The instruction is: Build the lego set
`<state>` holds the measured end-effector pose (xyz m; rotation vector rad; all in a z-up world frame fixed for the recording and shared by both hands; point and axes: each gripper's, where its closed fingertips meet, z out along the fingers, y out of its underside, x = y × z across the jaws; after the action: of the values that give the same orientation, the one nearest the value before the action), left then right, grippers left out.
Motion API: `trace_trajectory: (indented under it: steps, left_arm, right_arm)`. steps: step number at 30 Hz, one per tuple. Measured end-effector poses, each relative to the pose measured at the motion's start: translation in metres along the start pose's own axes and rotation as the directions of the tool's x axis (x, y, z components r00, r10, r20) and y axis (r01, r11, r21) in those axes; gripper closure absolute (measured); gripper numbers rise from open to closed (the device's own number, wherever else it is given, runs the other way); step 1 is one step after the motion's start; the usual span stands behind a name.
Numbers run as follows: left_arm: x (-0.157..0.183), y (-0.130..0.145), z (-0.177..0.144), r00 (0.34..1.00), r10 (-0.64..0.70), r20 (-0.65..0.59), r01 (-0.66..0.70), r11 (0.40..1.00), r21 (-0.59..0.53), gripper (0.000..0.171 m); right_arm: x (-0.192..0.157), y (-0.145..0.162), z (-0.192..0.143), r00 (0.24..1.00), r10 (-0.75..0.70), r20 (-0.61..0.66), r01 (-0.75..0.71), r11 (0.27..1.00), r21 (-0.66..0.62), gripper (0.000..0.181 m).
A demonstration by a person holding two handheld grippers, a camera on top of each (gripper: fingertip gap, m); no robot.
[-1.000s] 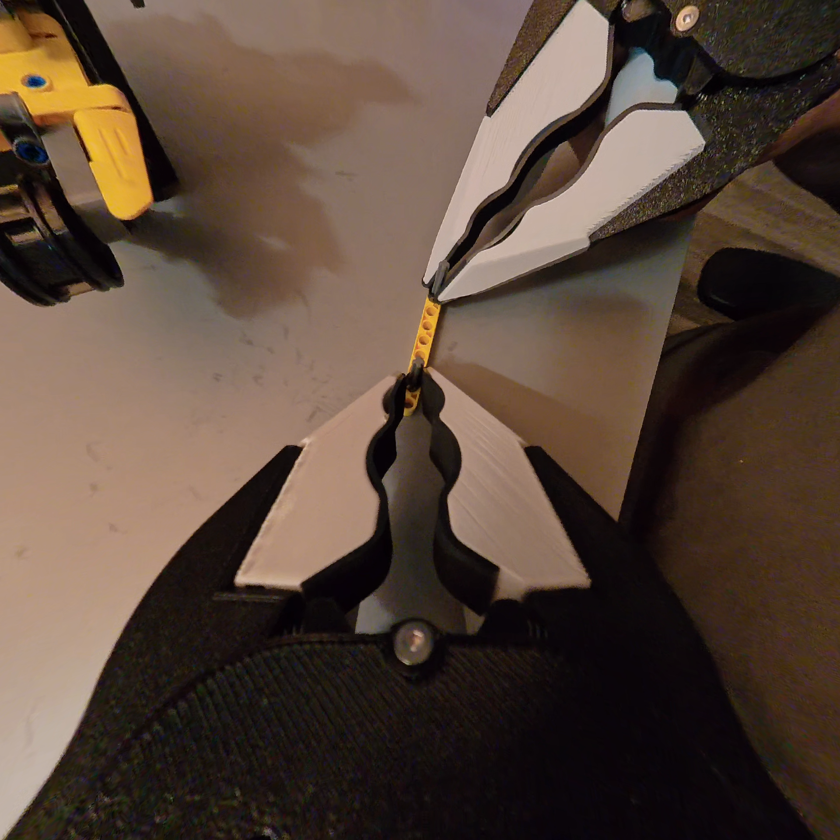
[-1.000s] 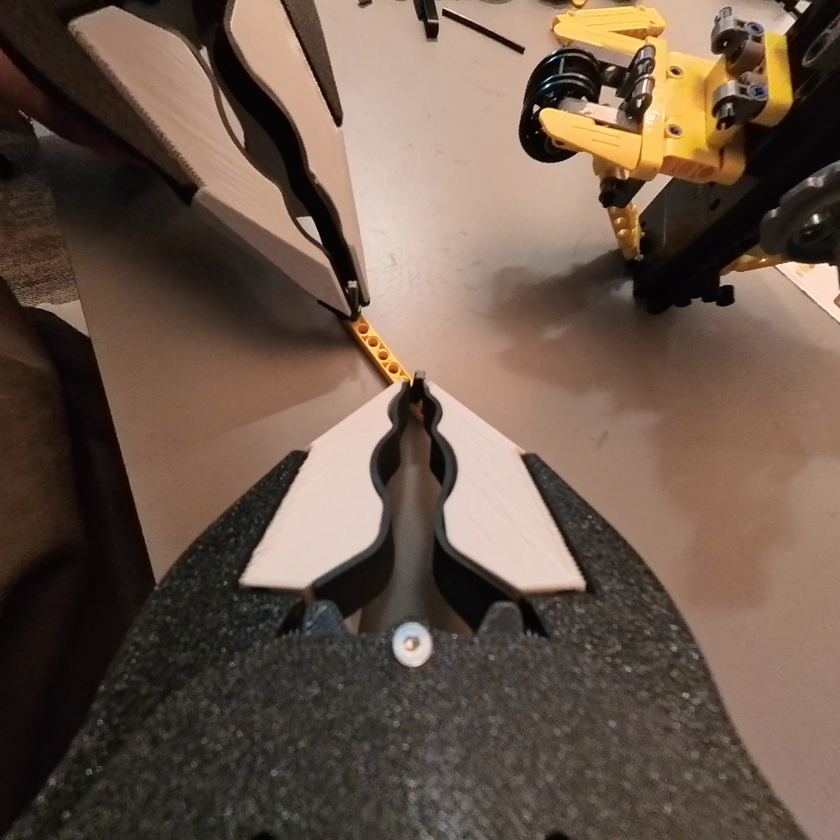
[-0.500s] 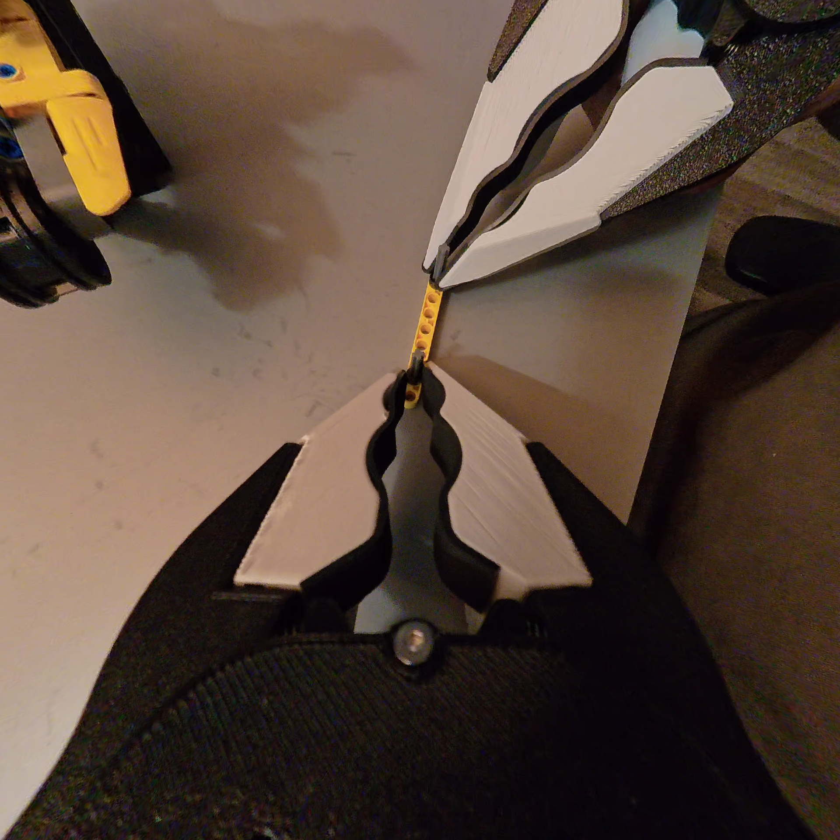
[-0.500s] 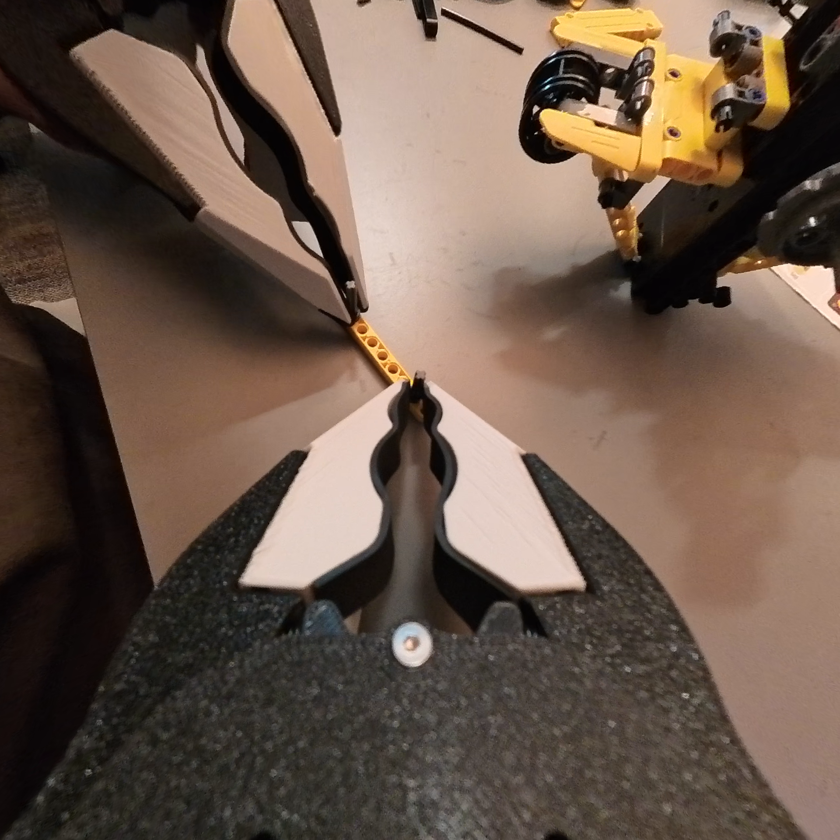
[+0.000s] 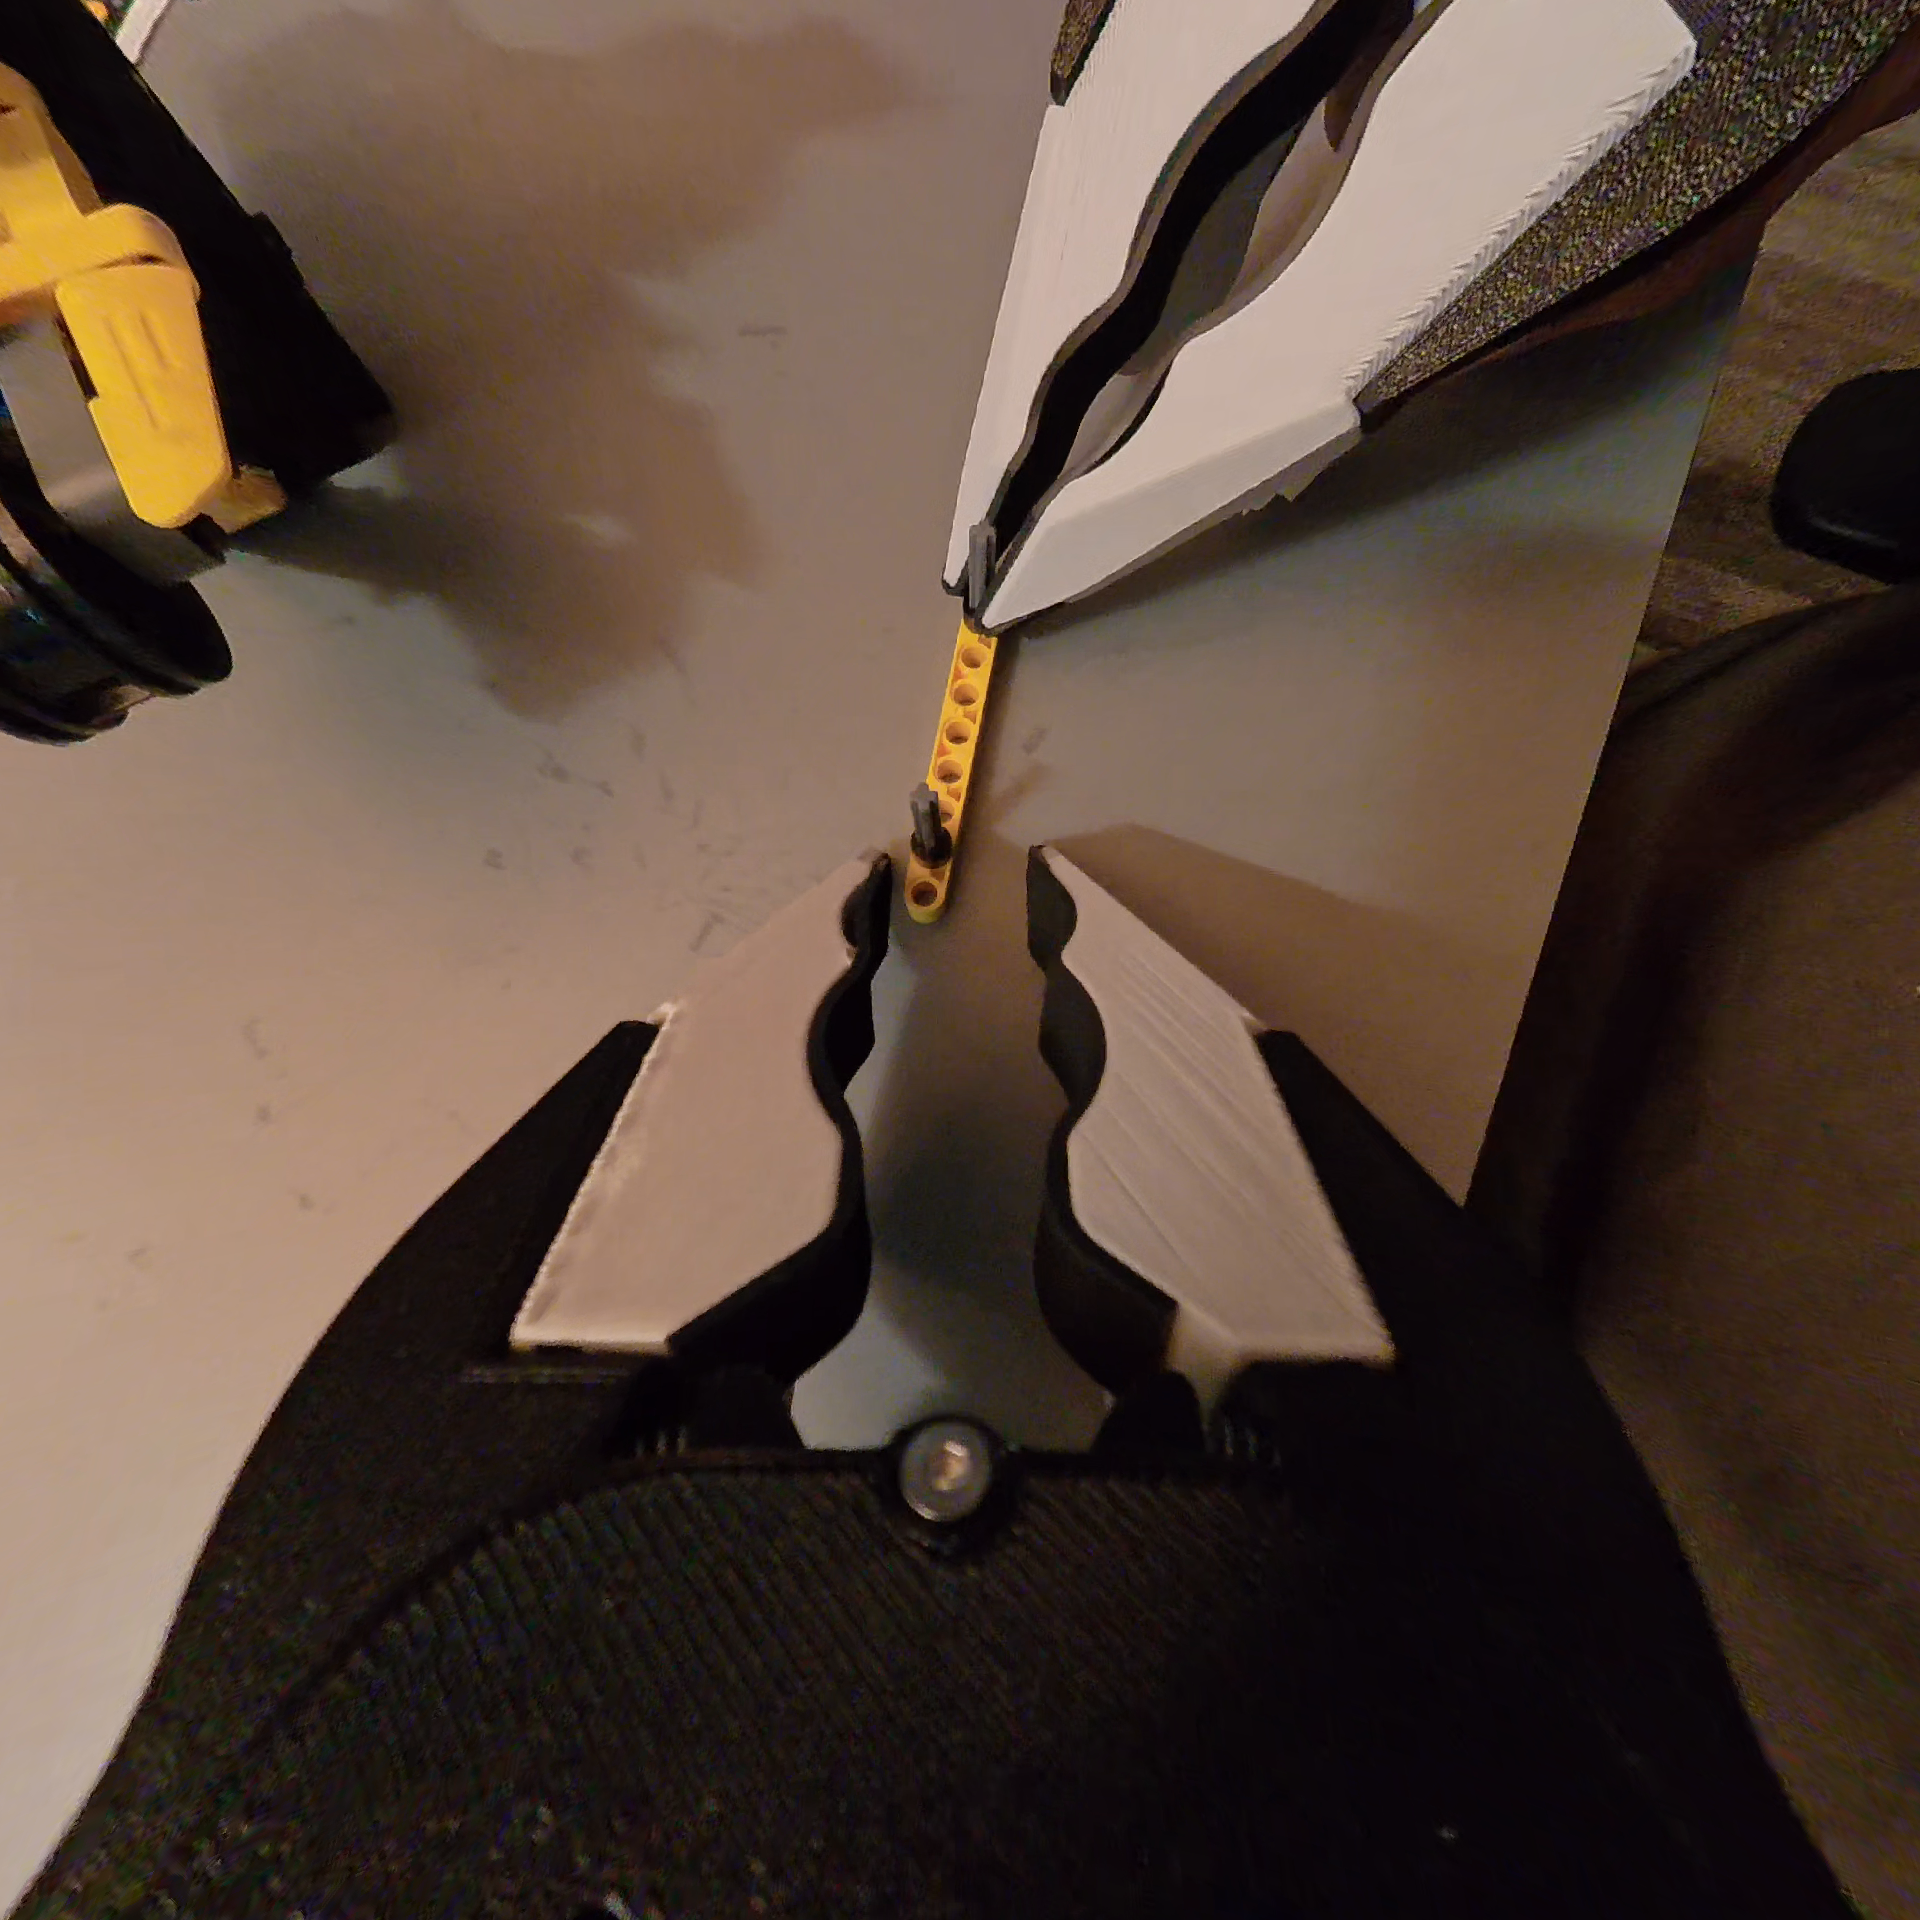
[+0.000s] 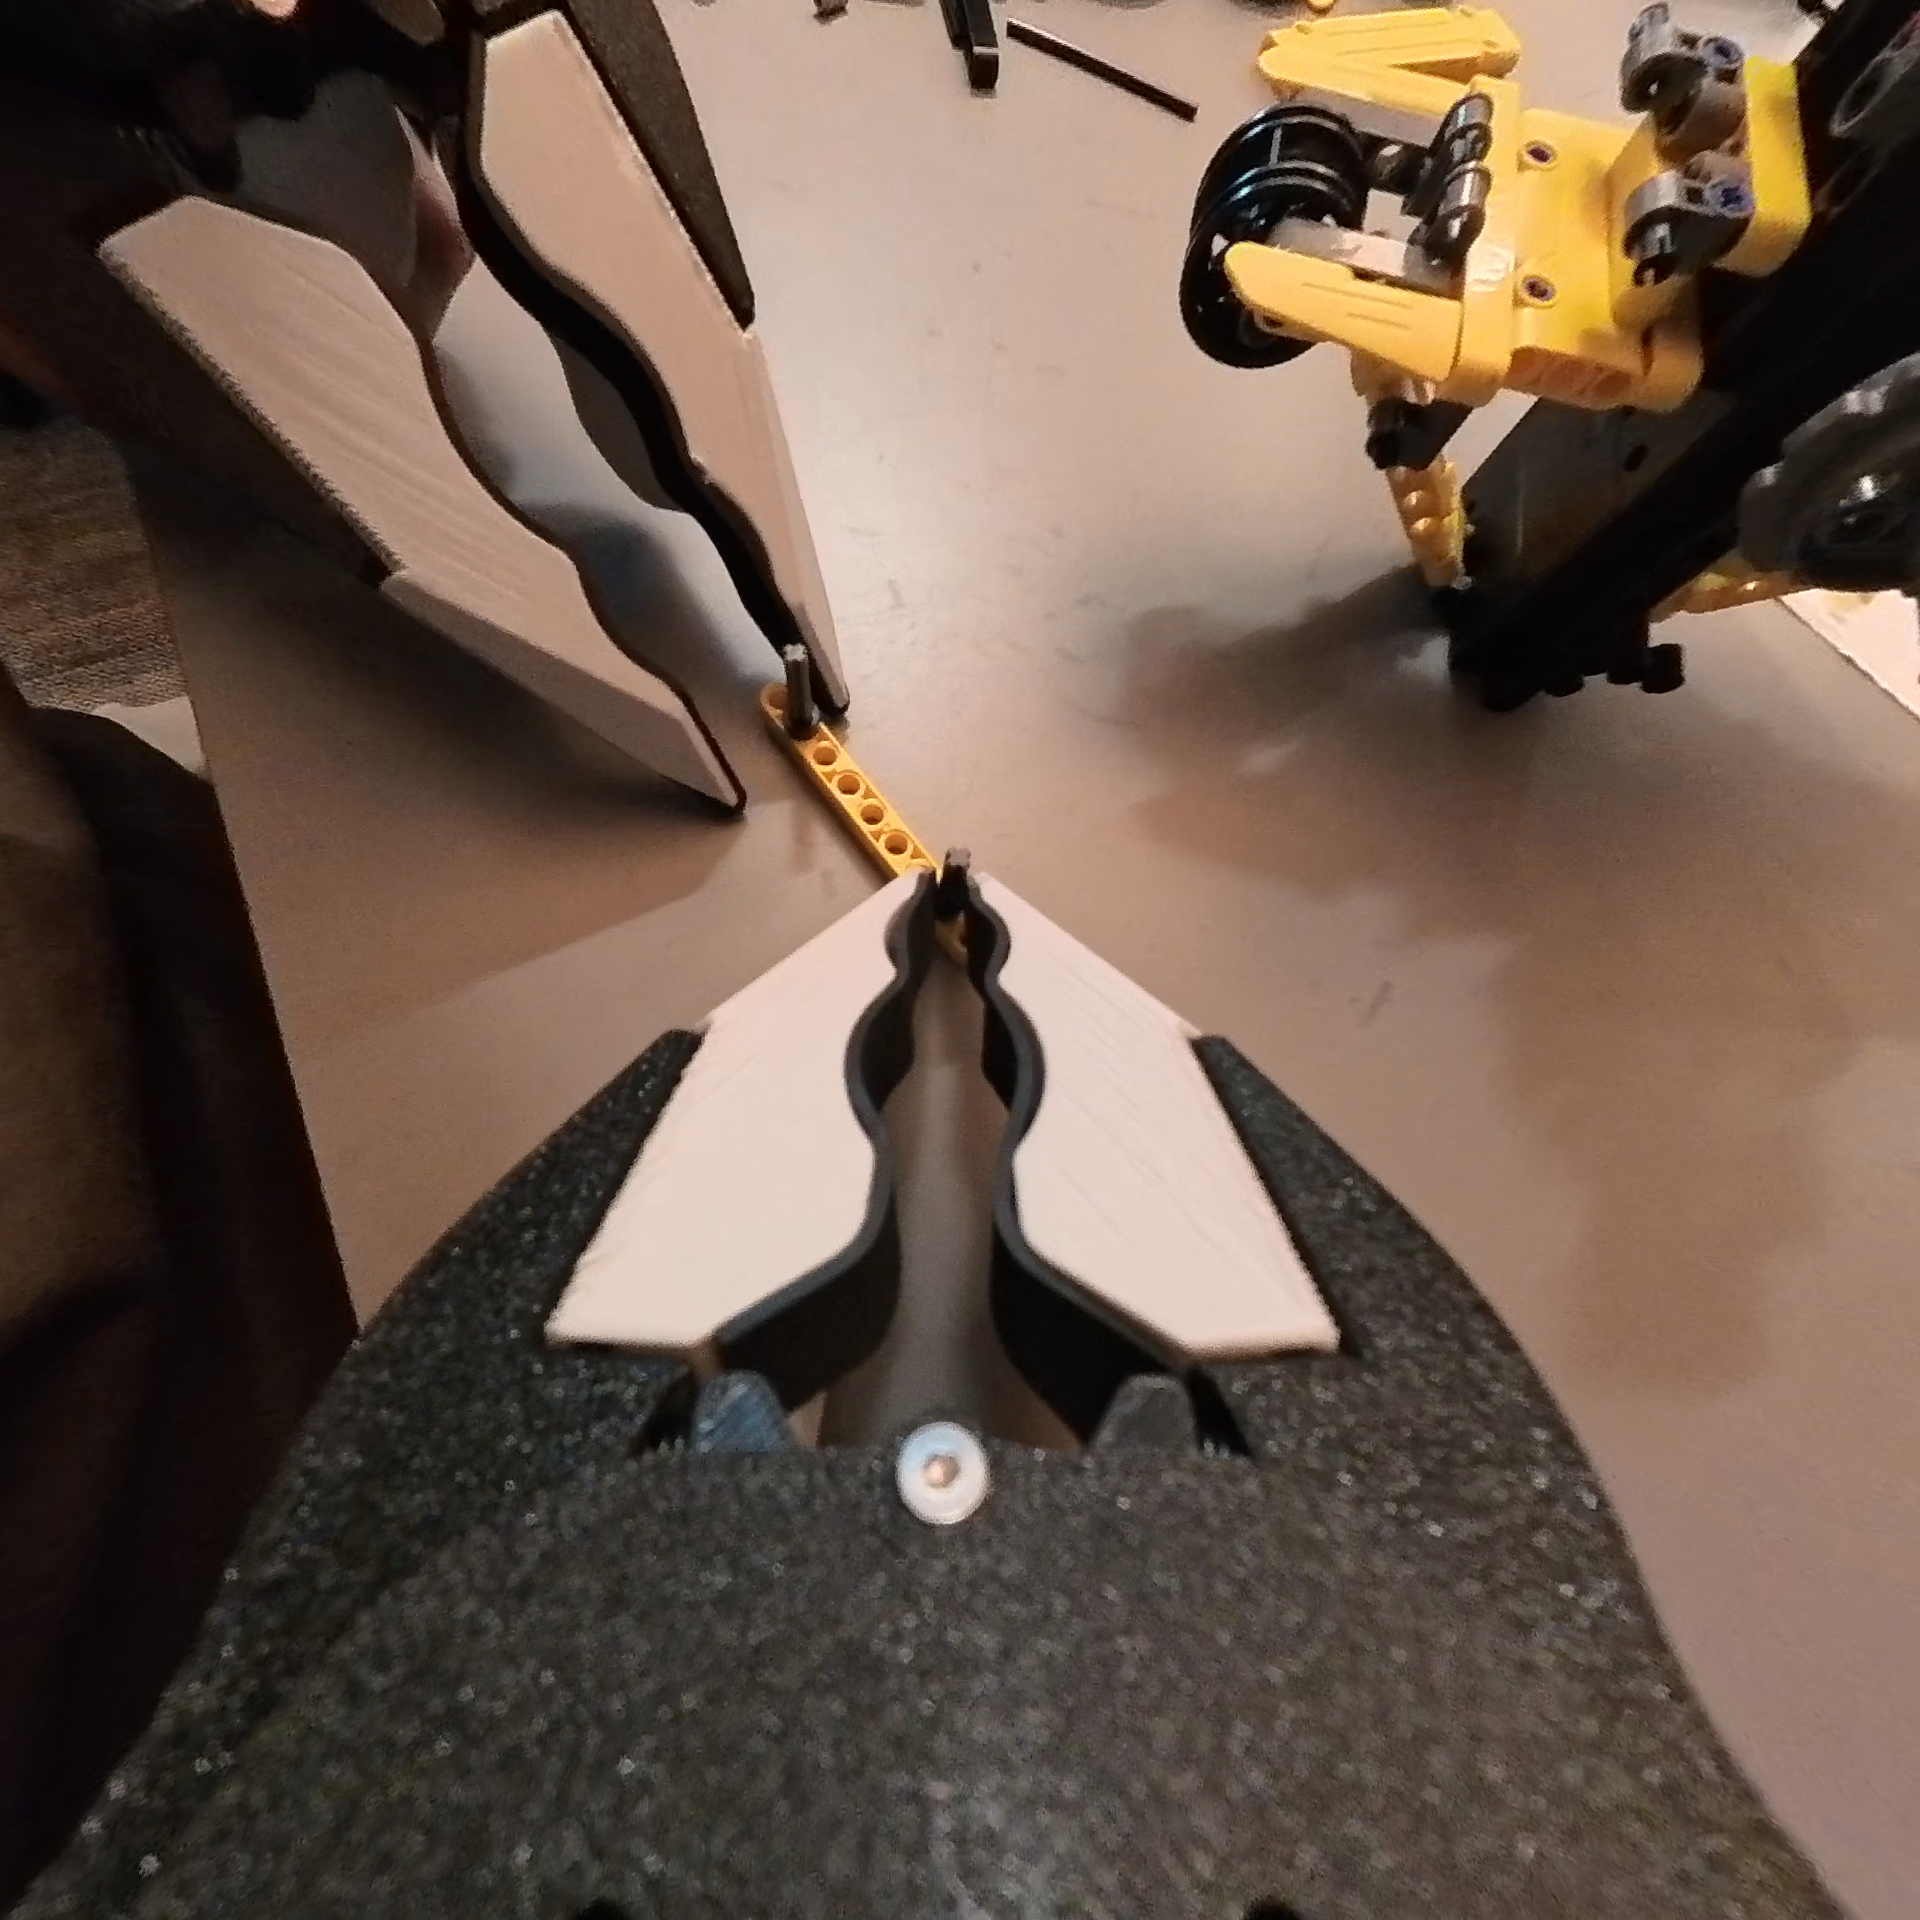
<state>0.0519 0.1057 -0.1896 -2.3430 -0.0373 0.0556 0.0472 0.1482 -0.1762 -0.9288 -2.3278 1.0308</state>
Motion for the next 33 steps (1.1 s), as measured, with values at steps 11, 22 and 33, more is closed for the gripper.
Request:
trace_trajectory:
  steps: [11,22,33]
  left_arm:
    - [-0.004,-0.001,0.000,0.999,-0.053,-0.012,0.053,0.999,0.004,0.161]
    - [0.000,-0.003,-0.003,0.993,-0.082,-0.085,0.084,0.996,0.021,0.165]
    - [-0.004,-0.040,-0.039,0.825,-0.330,-0.458,0.468,0.853,0.229,0.165]
  right_arm:
    - [-0.005,0.005,0.000,0.984,0.122,0.133,-0.119,0.992,-0.030,0.145]
    - [-0.006,0.007,0.001,0.968,0.174,0.183,-0.167,0.984,-0.056,0.145]
    - [0.001,-0.004,-0.009,0.966,0.187,0.176,-0.198,0.979,0.044,0.149]
